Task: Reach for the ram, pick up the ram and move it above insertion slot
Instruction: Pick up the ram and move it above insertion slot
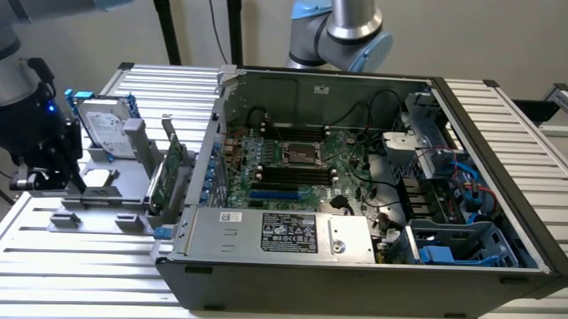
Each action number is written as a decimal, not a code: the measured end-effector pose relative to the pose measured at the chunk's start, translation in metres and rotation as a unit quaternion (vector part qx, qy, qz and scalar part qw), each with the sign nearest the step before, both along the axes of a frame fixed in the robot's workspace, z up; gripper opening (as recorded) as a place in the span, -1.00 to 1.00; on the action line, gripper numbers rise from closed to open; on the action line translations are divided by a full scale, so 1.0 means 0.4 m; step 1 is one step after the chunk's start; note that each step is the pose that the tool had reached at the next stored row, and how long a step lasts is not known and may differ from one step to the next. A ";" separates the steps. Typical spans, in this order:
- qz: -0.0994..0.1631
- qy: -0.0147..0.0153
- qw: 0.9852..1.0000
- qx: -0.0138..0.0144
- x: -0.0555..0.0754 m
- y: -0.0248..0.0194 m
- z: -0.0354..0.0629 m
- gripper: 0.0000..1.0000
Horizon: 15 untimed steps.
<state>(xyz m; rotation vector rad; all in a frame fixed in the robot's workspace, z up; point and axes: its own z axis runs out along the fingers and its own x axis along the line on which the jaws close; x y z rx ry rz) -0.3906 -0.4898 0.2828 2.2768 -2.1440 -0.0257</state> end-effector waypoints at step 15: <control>-0.001 0.000 1.000 0.001 0.041 0.007 0.130 -0.73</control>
